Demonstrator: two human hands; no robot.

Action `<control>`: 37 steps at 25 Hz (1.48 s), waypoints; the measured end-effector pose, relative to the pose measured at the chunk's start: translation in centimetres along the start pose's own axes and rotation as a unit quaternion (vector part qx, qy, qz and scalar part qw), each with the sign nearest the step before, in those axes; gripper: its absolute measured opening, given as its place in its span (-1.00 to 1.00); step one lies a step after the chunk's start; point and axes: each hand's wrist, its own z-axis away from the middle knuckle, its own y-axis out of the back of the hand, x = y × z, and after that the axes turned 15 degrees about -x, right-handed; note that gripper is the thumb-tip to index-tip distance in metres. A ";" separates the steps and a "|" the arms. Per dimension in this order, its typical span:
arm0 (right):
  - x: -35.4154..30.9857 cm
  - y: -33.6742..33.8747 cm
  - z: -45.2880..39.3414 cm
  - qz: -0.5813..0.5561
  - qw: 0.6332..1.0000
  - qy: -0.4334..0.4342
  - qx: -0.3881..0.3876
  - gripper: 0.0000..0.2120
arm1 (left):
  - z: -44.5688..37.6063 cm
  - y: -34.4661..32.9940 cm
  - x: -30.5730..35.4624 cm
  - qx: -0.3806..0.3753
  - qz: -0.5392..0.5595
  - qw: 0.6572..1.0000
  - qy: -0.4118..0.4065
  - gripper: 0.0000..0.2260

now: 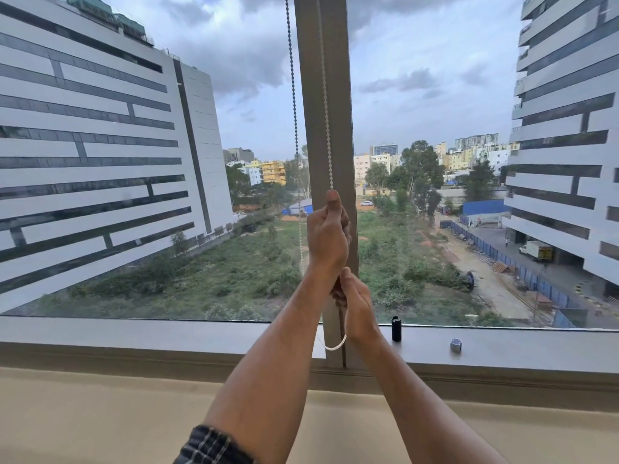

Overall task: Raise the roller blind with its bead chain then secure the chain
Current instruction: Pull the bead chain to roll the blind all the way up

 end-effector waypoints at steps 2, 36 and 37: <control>-1.2 0.4 -0.9 0.000 0.997 0.010 0.072 -0.61 | 0.1 0.5 0.0 0.005 -0.004 1.000 -0.003 -0.45; -17.3 -2.4 -9.6 -0.037 0.996 0.065 -0.049 -0.63 | 4.8 -1.4 -1.4 0.001 -0.041 0.999 0.000 -0.49; -17.0 -2.2 -9.3 -0.036 0.996 0.061 -0.053 -0.63 | 5.1 -1.4 -1.6 0.001 -0.046 0.999 0.007 -0.48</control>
